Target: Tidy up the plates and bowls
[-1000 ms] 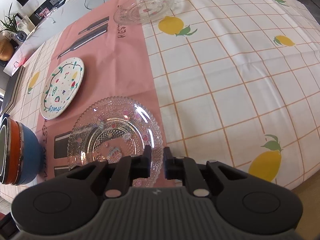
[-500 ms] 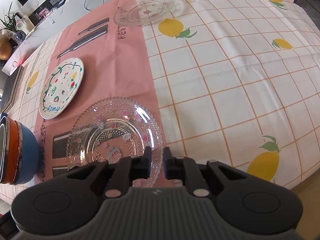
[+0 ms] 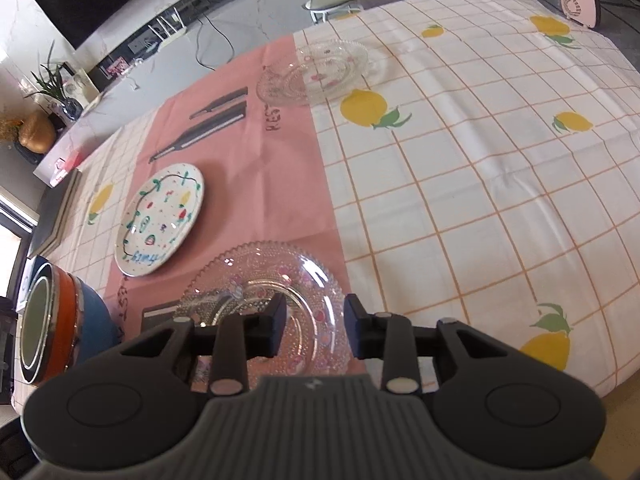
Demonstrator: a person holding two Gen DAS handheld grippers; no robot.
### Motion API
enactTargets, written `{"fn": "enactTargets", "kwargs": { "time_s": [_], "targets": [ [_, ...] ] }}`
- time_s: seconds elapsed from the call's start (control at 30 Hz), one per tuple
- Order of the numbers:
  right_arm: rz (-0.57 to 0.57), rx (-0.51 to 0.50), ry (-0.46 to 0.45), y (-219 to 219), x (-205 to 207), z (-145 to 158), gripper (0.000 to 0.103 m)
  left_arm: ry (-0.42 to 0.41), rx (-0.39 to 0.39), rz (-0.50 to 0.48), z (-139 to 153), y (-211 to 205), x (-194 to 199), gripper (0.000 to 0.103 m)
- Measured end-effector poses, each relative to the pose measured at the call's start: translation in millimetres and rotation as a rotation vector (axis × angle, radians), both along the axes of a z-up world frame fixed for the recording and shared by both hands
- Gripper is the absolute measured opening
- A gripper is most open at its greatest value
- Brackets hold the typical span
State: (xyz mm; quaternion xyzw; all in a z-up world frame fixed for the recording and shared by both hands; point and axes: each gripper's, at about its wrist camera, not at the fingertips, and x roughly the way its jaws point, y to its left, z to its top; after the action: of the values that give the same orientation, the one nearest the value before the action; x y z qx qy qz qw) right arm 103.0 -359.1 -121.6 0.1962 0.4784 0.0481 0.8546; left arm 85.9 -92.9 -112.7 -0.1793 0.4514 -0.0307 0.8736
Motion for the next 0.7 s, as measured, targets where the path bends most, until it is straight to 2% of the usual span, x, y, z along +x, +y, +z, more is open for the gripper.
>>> {"fn": "enactTargets", "kwargs": {
  "time_s": [0.27, 0.4, 0.63, 0.7],
  "targets": [
    [0.019, 0.059, -0.027, 3.0, 12.7, -3.5, 0.031, -0.004, -0.016, -0.002, 4.4, 1.8, 11.5, 0.026],
    [0.029, 0.148, -0.041, 2.9, 19.7, -7.7, 0.031, -0.009, 0.029, -0.009, 5.5, -2.7, 20.1, 0.026],
    [0.038, 0.246, -0.117, 9.7, 34.3, -2.6, 0.031, -0.032, 0.063, -0.02, 12.4, -1.7, 39.4, 0.026],
    [0.016, 0.244, -0.132, 15.1, 43.2, -4.8, 0.031, -0.041, 0.07, -0.016, 13.6, -0.3, 43.4, 0.026]
  ]
}}
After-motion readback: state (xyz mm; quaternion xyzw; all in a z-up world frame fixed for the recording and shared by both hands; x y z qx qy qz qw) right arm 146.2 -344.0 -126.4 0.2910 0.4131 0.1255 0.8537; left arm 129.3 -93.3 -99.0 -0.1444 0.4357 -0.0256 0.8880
